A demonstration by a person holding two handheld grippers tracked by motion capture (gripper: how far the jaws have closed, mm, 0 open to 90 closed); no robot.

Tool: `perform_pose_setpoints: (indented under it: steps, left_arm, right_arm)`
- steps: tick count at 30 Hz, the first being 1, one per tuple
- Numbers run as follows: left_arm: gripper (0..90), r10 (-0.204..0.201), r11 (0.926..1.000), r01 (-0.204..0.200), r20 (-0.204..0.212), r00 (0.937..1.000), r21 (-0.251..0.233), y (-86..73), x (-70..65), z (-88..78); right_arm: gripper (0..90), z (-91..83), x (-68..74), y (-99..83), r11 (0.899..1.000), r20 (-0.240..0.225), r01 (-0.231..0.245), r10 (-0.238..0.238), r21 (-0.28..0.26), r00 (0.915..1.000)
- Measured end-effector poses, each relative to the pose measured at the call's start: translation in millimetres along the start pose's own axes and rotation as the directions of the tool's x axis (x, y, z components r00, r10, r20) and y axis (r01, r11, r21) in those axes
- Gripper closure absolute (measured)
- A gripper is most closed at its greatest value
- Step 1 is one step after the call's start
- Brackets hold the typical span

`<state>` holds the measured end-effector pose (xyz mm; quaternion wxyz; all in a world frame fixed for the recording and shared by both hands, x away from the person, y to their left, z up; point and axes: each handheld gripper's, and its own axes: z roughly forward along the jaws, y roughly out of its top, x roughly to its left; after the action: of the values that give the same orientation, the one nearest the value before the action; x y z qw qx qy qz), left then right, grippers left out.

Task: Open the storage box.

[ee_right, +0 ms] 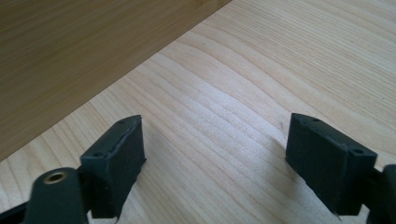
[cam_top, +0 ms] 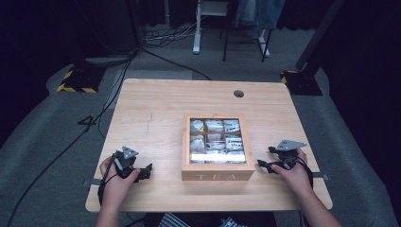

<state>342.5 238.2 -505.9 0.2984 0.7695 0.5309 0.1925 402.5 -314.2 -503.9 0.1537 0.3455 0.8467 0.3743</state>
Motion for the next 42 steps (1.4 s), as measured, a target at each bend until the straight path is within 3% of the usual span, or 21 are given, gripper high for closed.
perform_pose_setpoints:
  steps: [18, 24, 29, 32, 38, 42]
  left_arm:
    - [0.4, 0.013, 0.9999, -0.014, 0.018, 0.9997, 0.000, -0.1, -1.3, 0.0]
    - [0.5, 0.026, 0.9997, -0.026, 0.025, 0.9993, 0.001, -0.2, -1.5, -0.2]
    - [0.2, 0.028, 0.9996, -0.028, 0.028, 0.9992, 0.001, -0.2, -1.3, -0.2]
    - [0.2, 0.027, 0.9996, -0.027, 0.029, 0.9992, 0.002, -0.2, -1.4, -0.2]
    - [0.2, 0.027, 0.9996, -0.027, 0.029, 0.9992, 0.002, -0.2, -1.4, -0.2]
    - [0.2, 0.028, 0.9996, -0.028, 0.029, 0.9992, 0.002, 0.0, -1.2, -0.1]
  right_arm:
    - [19.7, 0.0, -0.1, 0.2, 1.000, -0.002, -0.004, 0.004, 0.002, 1.0000]
    - [32.2, -1.1, -2.9, 2.0, 1.000, -0.016, 0.009, -0.009, -0.001, 0.9998]
    - [34.3, -3.7, -2.9, 4.2, 1.000, -0.014, 0.019, -0.019, 0.007, 0.9997]
    - [36.5, -10.7, -1.0, 8.6, 1.000, -0.015, 0.015, -0.015, -0.009, 0.9998]
    - [45.0, -24.7, 4.8, 14.6, 1.000, -0.036, -0.001, 0.002, 0.031, 0.9993]
    - [52.7, -34.5, 9.7, 18.3, 1.000, -0.066, 0.025, -0.024, 0.018, 0.9975]
